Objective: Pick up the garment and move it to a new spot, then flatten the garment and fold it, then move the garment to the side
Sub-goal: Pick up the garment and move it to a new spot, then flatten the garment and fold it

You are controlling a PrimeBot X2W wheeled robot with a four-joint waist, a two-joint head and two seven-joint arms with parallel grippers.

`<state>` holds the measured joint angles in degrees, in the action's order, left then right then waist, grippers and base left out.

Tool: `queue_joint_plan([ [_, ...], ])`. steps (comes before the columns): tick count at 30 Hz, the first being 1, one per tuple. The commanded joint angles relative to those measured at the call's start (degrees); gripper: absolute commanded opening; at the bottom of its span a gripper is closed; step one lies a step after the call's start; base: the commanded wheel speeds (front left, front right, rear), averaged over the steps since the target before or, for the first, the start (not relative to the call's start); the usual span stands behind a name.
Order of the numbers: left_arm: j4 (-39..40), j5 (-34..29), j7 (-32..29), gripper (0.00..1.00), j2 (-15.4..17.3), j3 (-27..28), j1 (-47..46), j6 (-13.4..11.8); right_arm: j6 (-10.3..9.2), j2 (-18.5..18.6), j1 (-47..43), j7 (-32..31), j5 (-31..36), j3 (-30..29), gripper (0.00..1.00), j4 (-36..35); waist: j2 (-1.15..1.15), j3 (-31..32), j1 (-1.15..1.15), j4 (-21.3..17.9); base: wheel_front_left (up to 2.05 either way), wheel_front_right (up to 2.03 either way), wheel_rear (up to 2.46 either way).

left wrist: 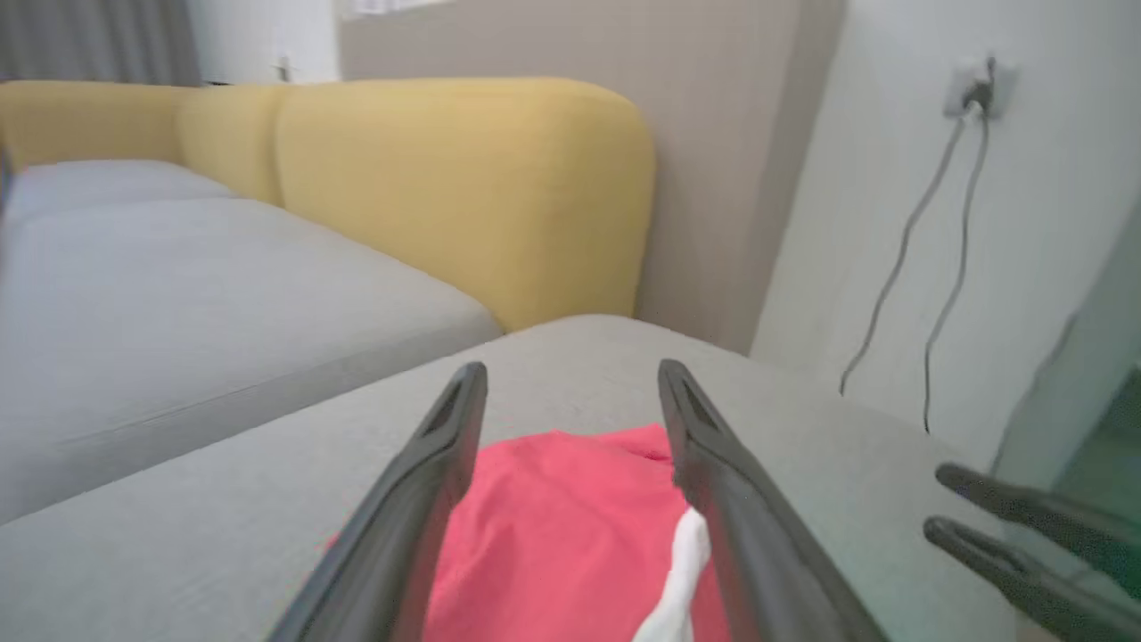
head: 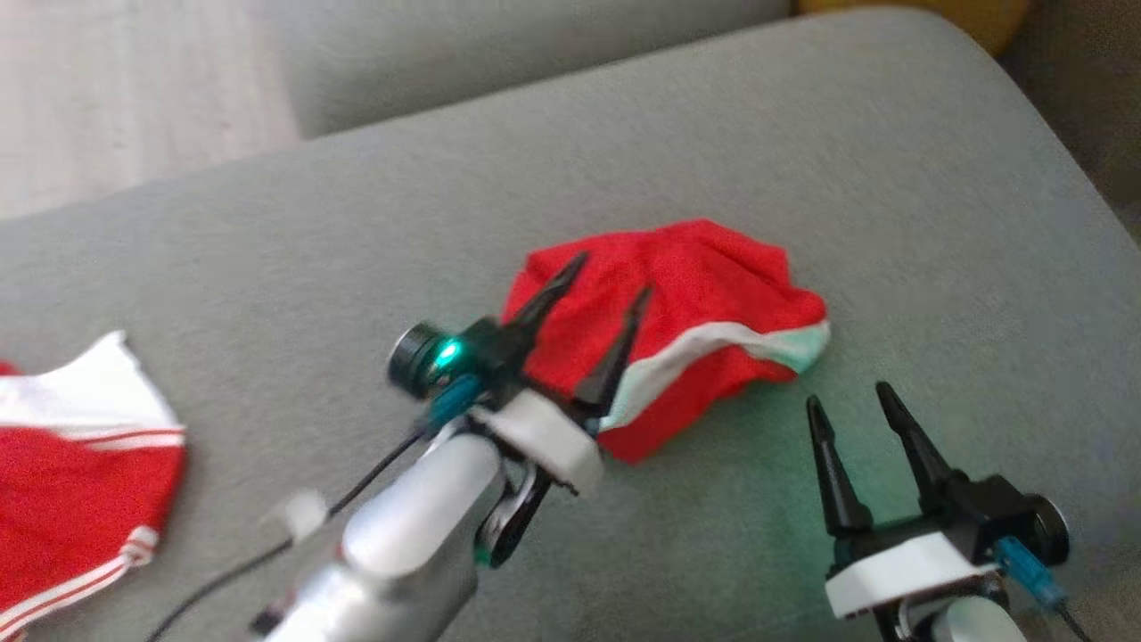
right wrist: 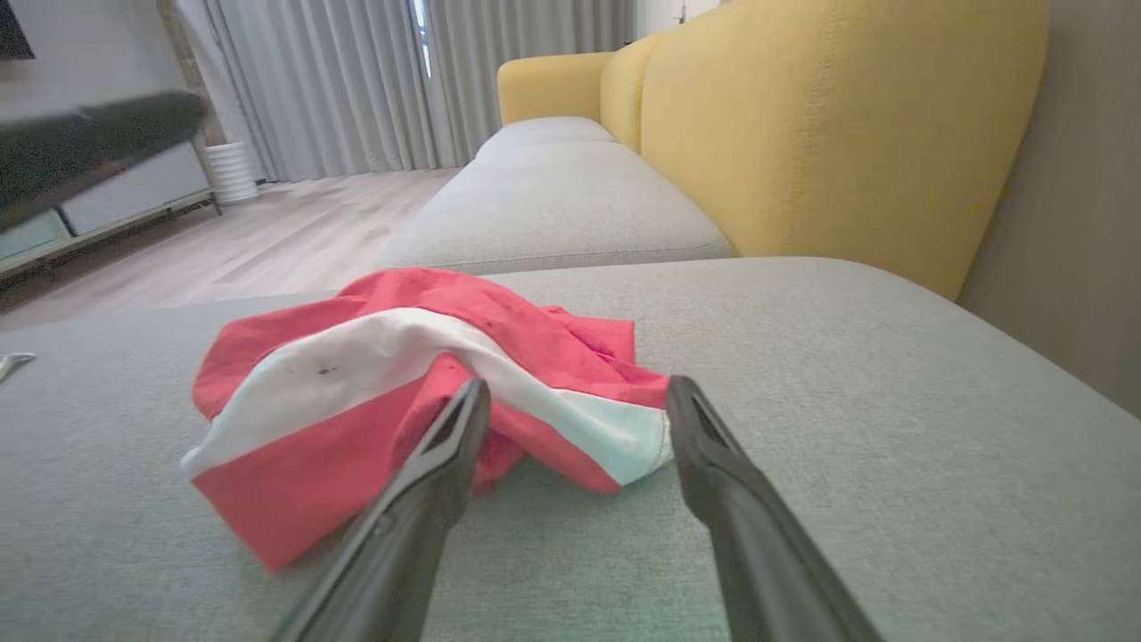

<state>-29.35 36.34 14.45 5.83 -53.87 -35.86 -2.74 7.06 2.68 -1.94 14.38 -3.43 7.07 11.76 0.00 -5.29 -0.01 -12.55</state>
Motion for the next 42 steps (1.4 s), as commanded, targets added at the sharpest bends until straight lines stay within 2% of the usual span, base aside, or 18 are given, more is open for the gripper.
queue_joint_plan([
  [1, 2.1, -0.5, 0.5, 1.00, 1.5, 3.1, 0.5, -0.7, 0.43, 0.2, 0.7, 0.6, 0.3, 0.9, 1.00, -1.6, 0.00, 3.7, 0.01, 3.9, 0.00, 0.00, 0.00],
  [3, 6.8, -2.3, 0.5, 1.00, 2.5, 8.4, 5.8, -2.5, 0.43, 0.2, 0.0, 0.6, 0.4, 0.4, 1.00, -1.6, 0.00, 4.6, 0.01, 5.8, 0.00, 0.00, 0.00],
  [9, 18.3, -8.7, 0.5, 1.00, 3.7, 23.0, 21.5, -4.0, 0.43, 0.2, -1.5, 0.6, 0.5, -1.0, 1.00, -1.1, 0.00, 6.6, 0.01, 9.8, 0.00, 0.00, 0.00],
  [13, 23.6, -13.4, 0.5, 1.00, 2.1, 31.4, 30.6, -4.5, 0.43, 0.2, -2.5, 0.6, 0.5, -2.2, 1.00, -0.5, 0.00, 7.9, 0.01, 11.5, 0.00, 0.00, 0.00],
  [18, 28.7, -19.0, 0.5, 1.00, -0.2, 38.6, 37.6, -3.8, 0.43, 0.2, -3.4, 0.6, 0.4, -3.6, 1.00, -0.1, 0.00, 9.0, 0.01, 12.7, 0.00, 0.00, 0.00],
  [23, 31.2, -23.8, 0.5, 1.00, -1.8, 42.0, 41.8, -3.1, 0.43, 0.2, -4.3, 0.6, 0.3, -4.4, 1.00, 0.1, 0.00, 9.8, 0.01, 13.5, 0.00, 0.00, 0.00],
  [29, 30.0, -26.9, 0.5, 1.00, -2.5, 42.8, 44.8, -2.4, 0.43, 0.2, -4.9, 0.6, 0.2, -4.4, 1.00, 0.1, 0.00, 10.7, 0.01, 13.8, 0.00, 0.00, 0.00],
  [42, 27.5, -27.1, 0.5, 1.00, -2.9, 43.3, 44.7, -1.7, 0.43, 0.2, -4.8, 0.6, 0.9, -4.2, 1.00, -0.1, 0.00, 10.8, 0.01, 13.4, 0.00, 0.00, 0.00],
])
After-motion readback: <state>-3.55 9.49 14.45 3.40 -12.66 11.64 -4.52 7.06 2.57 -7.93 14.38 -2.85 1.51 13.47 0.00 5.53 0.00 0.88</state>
